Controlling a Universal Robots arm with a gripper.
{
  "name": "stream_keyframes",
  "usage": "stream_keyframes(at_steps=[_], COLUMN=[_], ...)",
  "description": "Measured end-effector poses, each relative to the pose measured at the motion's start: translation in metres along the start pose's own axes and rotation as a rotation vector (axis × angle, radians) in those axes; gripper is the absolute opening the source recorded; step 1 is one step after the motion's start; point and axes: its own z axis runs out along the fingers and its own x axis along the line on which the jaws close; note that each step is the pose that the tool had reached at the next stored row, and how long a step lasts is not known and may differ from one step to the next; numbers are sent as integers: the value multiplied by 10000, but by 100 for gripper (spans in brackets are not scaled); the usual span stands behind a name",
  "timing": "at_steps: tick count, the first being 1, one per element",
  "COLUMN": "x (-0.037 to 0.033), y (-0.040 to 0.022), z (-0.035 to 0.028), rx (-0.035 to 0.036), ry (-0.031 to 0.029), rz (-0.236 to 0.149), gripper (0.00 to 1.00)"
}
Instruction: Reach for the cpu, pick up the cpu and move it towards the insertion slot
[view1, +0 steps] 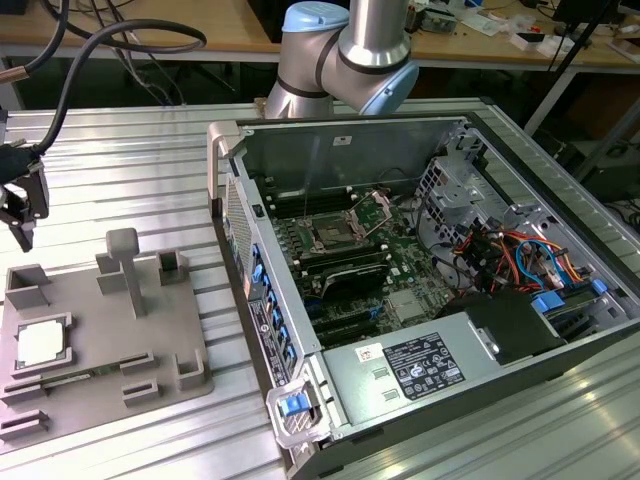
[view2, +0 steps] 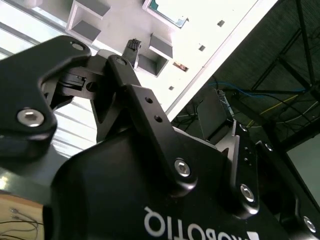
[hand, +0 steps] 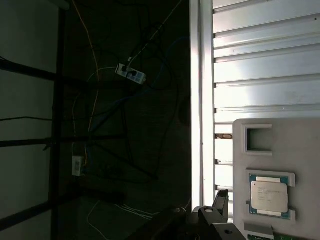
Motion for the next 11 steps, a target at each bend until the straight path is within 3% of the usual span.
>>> stream_keyframes(at_steps=[4,10,11], x=[0,0,-1], y=[-1,-6,-8], z=[27,156,211], rx=[0,-1,0], ry=[-1,0,0], rz=[0,0,0], gripper=[74,74,74])
